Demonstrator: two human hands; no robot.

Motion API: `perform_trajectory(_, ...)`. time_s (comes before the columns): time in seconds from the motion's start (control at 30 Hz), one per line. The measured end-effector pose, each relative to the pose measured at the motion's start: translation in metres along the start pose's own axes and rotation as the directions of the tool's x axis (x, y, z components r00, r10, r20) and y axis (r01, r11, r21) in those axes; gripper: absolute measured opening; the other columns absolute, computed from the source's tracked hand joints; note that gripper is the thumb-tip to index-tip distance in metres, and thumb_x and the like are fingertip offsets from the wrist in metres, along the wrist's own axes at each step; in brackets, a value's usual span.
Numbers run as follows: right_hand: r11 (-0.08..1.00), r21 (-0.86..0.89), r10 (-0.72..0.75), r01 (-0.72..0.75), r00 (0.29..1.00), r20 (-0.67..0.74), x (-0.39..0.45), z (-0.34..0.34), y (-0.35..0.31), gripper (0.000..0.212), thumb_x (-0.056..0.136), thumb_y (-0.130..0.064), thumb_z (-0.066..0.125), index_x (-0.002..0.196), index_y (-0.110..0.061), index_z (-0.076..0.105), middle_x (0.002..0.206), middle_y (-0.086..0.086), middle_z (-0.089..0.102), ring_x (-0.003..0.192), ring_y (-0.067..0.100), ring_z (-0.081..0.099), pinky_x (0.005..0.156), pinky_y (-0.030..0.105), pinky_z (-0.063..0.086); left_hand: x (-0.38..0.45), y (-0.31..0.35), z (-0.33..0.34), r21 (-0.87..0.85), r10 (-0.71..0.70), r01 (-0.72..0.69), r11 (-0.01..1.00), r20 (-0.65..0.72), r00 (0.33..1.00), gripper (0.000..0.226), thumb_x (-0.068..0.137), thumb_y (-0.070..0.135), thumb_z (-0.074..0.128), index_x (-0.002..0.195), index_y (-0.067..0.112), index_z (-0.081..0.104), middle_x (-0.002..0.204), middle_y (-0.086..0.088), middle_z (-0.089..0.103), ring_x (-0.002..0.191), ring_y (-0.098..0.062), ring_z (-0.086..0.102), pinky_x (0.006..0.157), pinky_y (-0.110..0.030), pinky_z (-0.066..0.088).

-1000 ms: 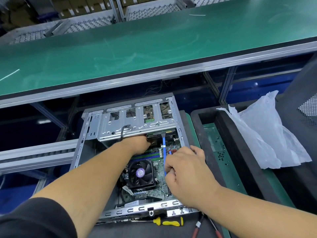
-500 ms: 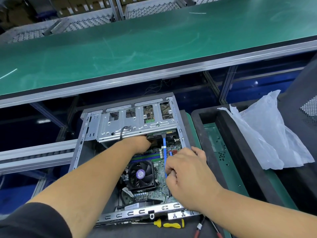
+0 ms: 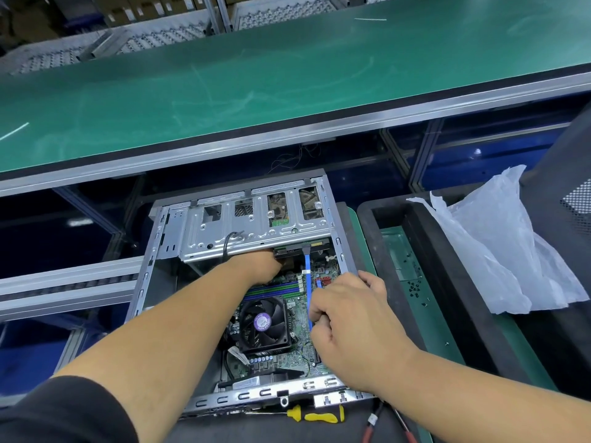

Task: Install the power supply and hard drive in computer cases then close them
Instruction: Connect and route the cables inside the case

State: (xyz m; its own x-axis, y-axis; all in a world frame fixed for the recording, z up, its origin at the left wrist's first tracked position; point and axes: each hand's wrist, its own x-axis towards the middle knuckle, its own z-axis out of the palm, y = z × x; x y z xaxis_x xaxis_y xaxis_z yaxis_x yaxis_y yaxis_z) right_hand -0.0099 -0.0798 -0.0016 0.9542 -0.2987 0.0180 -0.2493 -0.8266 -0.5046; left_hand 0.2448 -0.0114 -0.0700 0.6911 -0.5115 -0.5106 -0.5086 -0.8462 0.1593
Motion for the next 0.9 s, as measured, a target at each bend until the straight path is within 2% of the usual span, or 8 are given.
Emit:
perform_trajectory(0.13, 1.0, -0.001, 0.004, -0.004, 1.0, 0.008, 0.0, -0.001, 0.0, 0.015, 0.08, -0.027, 0.036, 0.075, -0.034, 0.049, 0.074, -0.017, 0.052, 0.097, 0.005, 0.043, 0.118, 0.047, 0.02, 0.002, 0.0, -0.002, 0.026, 0.028, -0.029, 0.999, 0.033, 0.999, 0.034, 0.108, 0.025, 0.035, 0.083, 0.015, 0.056, 0.073, -0.001, 0.049, 0.064, -0.017, 0.041, 0.069, -0.033, 0.039)
perform_trajectory(0.3, 1.0, -0.001, 0.009, -0.009, 1.0, 0.007, 0.0, -0.001, 0.0, 0.015, 0.08, -0.027, 0.036, 0.076, -0.033, 0.05, 0.075, -0.017, 0.052, 0.098, 0.005, 0.043, 0.118, 0.047, 0.02, 0.003, 0.002, -0.005, 0.069, 0.013, -0.022, 0.997, 0.123, 0.992, 0.036, 0.11, 0.032, 0.031, 0.1, 0.015, 0.061, 0.081, 0.001, 0.049, 0.079, -0.018, 0.049, 0.085, -0.036, 0.041)
perform_trajectory(0.4, 1.0, -0.007, 0.011, -0.011, 1.0, 0.014, 0.0, -0.002, -0.001, 0.016, 0.08, -0.027, 0.035, 0.076, -0.033, 0.048, 0.074, -0.017, 0.051, 0.097, 0.005, 0.043, 0.118, 0.046, 0.019, 0.002, 0.001, -0.005, 0.112, 0.019, -0.034, 0.993, 0.131, 0.991, 0.035, 0.11, 0.025, 0.033, 0.105, 0.011, 0.065, 0.087, -0.003, 0.054, 0.085, -0.02, 0.054, 0.084, -0.032, 0.04)
perform_trajectory(0.53, 1.0, -0.002, 0.011, -0.011, 1.0, 0.019, 0.0, -0.003, -0.001, 0.015, 0.079, -0.027, 0.034, 0.076, -0.034, 0.047, 0.074, -0.017, 0.048, 0.096, 0.006, 0.043, 0.118, 0.046, 0.019, 0.003, -0.003, -0.002, 0.106, 0.036, -0.039, 0.994, 0.033, 0.999, 0.036, 0.106, 0.017, 0.038, 0.073, 0.015, 0.05, 0.069, 0.0, 0.045, 0.061, -0.013, 0.039, 0.067, -0.028, 0.038)
perform_trajectory(0.6, 1.0, 0.002, 0.011, -0.011, 1.0, 0.015, 0.0, -0.003, -0.002, 0.015, 0.079, -0.027, 0.035, 0.076, -0.034, 0.048, 0.073, -0.017, 0.047, 0.096, 0.007, 0.043, 0.118, 0.046, 0.019, 0.003, -0.004, 0.0, 0.11, 0.043, -0.045, 0.993, 0.016, 0.999, 0.037, 0.105, 0.022, 0.041, 0.07, 0.017, 0.05, 0.066, -0.001, 0.047, 0.06, -0.015, 0.041, 0.064, -0.029, 0.039)
perform_trajectory(0.7, 1.0, 0.004, 0.005, -0.005, 1.0, 0.009, 0.0, -0.003, -0.002, 0.015, 0.079, -0.027, 0.036, 0.076, -0.033, 0.049, 0.072, -0.017, 0.047, 0.095, 0.007, 0.043, 0.118, 0.045, 0.019, 0.0, 0.0, -0.003, 0.072, 0.015, -0.019, 0.997, 0.05, 0.999, 0.036, 0.106, 0.029, 0.039, 0.081, 0.016, 0.06, 0.075, -0.002, 0.055, 0.067, -0.016, 0.048, 0.071, -0.033, 0.041)
perform_trajectory(0.83, 1.0, -0.002, -0.005, 0.005, 1.0, 0.0, 0.001, -0.002, -0.001, 0.014, 0.079, -0.027, 0.037, 0.074, -0.034, 0.048, 0.069, -0.018, 0.045, 0.095, 0.007, 0.044, 0.116, 0.045, 0.021, -0.006, 0.007, -0.005, 0.068, -0.062, 0.055, 0.996, 0.091, 0.994, 0.033, 0.108, 0.025, 0.034, 0.115, 0.01, 0.063, 0.101, -0.003, 0.06, 0.091, -0.021, 0.052, 0.083, -0.033, 0.04)
perform_trajectory(0.9, 1.0, -0.019, -0.004, 0.004, 1.0, 0.004, 0.001, -0.001, -0.001, 0.013, 0.079, -0.028, 0.037, 0.073, -0.034, 0.048, 0.07, -0.017, 0.048, 0.096, 0.007, 0.044, 0.116, 0.045, 0.022, -0.007, 0.009, -0.001, 0.099, -0.055, 0.046, 0.994, 0.09, 0.994, 0.031, 0.107, 0.029, 0.037, 0.106, 0.012, 0.062, 0.094, -0.003, 0.058, 0.093, -0.024, 0.051, 0.089, -0.035, 0.045)
